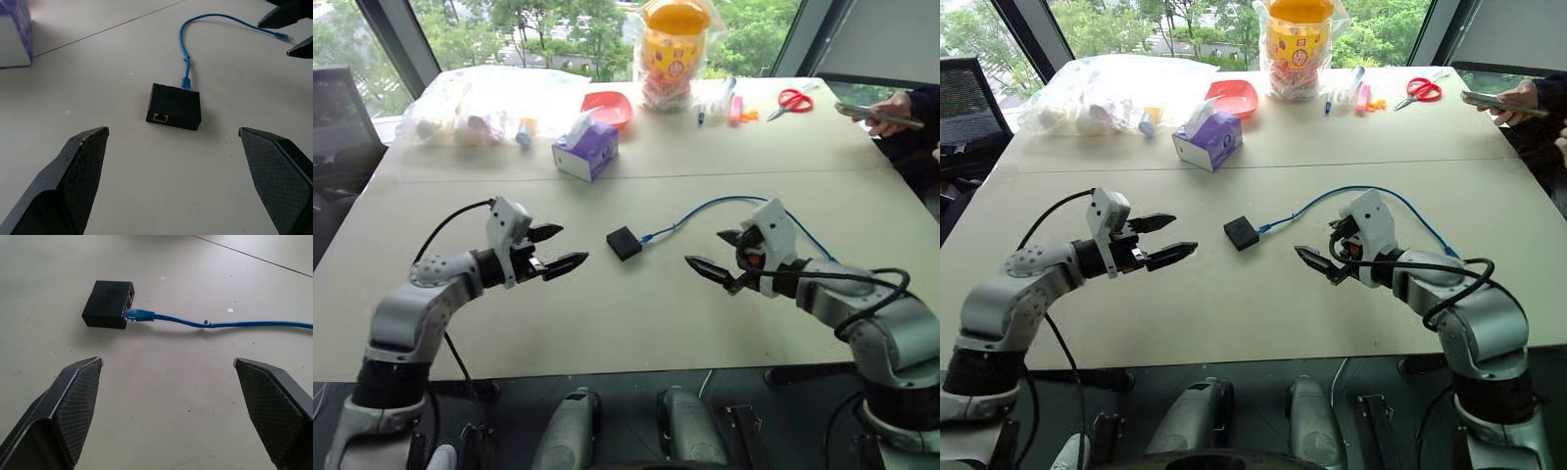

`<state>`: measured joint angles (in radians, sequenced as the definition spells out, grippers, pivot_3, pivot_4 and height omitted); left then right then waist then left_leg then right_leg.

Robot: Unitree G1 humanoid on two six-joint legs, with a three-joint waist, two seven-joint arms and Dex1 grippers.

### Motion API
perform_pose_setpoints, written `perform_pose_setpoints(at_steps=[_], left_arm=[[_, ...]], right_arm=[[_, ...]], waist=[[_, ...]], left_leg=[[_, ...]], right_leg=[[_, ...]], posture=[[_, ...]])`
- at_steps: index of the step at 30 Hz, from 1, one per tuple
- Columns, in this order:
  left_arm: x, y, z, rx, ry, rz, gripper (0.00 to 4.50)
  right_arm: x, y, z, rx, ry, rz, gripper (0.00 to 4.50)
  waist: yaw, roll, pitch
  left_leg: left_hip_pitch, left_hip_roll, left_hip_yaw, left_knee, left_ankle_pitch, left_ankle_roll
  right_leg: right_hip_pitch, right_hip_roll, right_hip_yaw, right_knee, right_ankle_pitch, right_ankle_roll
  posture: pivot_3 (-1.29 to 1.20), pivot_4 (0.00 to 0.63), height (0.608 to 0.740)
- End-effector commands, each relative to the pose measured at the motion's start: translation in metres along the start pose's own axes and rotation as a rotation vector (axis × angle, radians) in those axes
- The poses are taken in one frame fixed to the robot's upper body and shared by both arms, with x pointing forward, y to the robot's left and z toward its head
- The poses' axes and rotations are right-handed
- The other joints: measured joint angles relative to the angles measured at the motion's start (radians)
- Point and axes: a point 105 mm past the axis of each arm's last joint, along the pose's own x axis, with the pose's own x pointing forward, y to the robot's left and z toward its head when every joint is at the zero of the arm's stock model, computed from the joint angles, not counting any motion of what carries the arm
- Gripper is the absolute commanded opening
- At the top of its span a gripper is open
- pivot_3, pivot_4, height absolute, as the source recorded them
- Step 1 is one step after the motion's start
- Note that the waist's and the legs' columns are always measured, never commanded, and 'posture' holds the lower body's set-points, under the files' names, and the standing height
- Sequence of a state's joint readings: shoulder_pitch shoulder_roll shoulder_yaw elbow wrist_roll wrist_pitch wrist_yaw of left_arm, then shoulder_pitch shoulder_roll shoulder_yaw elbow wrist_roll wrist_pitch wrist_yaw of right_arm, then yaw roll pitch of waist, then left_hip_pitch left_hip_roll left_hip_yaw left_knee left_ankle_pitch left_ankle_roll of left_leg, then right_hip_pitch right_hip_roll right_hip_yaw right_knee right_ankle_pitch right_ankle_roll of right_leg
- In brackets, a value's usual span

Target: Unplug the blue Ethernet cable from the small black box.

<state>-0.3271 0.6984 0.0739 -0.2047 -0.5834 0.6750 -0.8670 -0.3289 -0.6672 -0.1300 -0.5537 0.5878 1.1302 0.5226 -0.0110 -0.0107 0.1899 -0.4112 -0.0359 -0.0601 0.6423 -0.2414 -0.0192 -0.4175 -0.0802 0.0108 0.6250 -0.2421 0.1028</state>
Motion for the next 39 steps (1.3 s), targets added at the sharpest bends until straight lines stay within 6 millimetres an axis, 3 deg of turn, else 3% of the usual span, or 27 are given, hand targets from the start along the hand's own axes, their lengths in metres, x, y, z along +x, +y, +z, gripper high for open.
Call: perform_pose_setpoints(at_steps=[1,6,11,21,31,37,39], left_arm=[[-0.006,-0.004,0.006,0.028,0.009,-0.059,4.44],[-0.011,-0.007,0.006,0.02,0.029,-0.094,4.44],[-0.002,-0.002,0.011,0.024,0.03,-0.109,4.44],[-0.008,-0.002,0.008,0.037,0.019,-0.091,4.44],[-0.002,0.005,0.008,0.099,0.005,-0.05,4.44],[0.006,0.007,0.011,0.114,-0.018,-0.037,4.44],[0.007,0.006,0.011,0.115,-0.023,-0.034,4.44]], right_arm=[[-0.005,0.008,0.008,-0.018,0.006,0.059,4.5],[-0.007,0.013,0.015,-0.026,0.018,0.087,4.5],[-0.005,-0.002,0.027,-0.045,0.025,0.062,4.5],[0.005,0.005,0.039,-0.164,0.065,0.139,4.5],[0.038,-0.005,0.045,-0.269,0.106,0.224,4.5],[0.093,-0.014,0.032,-0.365,0.207,0.311,4.5],[0.103,-0.018,0.028,-0.394,0.238,0.319,4.5]], waist=[[0.0,0.0,0.0],[0.0,0.0,0.0],[0.002,0.0,0.0],[-0.002,0.0,0.0],[-0.001,0.0,0.0],[-0.008,0.0,0.0],[-0.007,0.0,0.0]], left_leg=[[0.0,0.0,0.0,-0.001,-0.001,0.001],[-0.004,-0.001,0.001,-0.001,-0.001,0.002],[-0.008,0.0,0.001,0.004,-0.001,0.001],[-0.01,0.0,0.001,0.004,-0.001,0.002],[-0.011,-0.001,0.001,0.005,-0.001,0.002],[-0.009,-0.001,0.003,0.005,-0.001,0.001],[-0.008,-0.001,0.002,0.005,0.0,0.001]], right_leg=[[0.0,-0.001,0.0,0.0,0.0,0.0],[-0.005,-0.002,0.001,0.0,0.0,0.001],[-0.006,-0.001,0.0,0.001,0.0,0.0],[-0.01,-0.001,0.001,0.002,0.002,0.003],[-0.01,-0.002,0.001,0.002,0.002,0.003],[-0.01,0.0,0.001,0.005,0.003,0.005],[-0.01,0.0,0.001,0.006,0.004,0.007]], posture=[[0.0,0.15,0.74],[0.0,0.15,0.74],[0.0,0.15,0.74],[0.0,0.15,0.74],[0.0,0.15,0.74],[0.0,0.15,0.74],[0.0,0.15,0.74]])
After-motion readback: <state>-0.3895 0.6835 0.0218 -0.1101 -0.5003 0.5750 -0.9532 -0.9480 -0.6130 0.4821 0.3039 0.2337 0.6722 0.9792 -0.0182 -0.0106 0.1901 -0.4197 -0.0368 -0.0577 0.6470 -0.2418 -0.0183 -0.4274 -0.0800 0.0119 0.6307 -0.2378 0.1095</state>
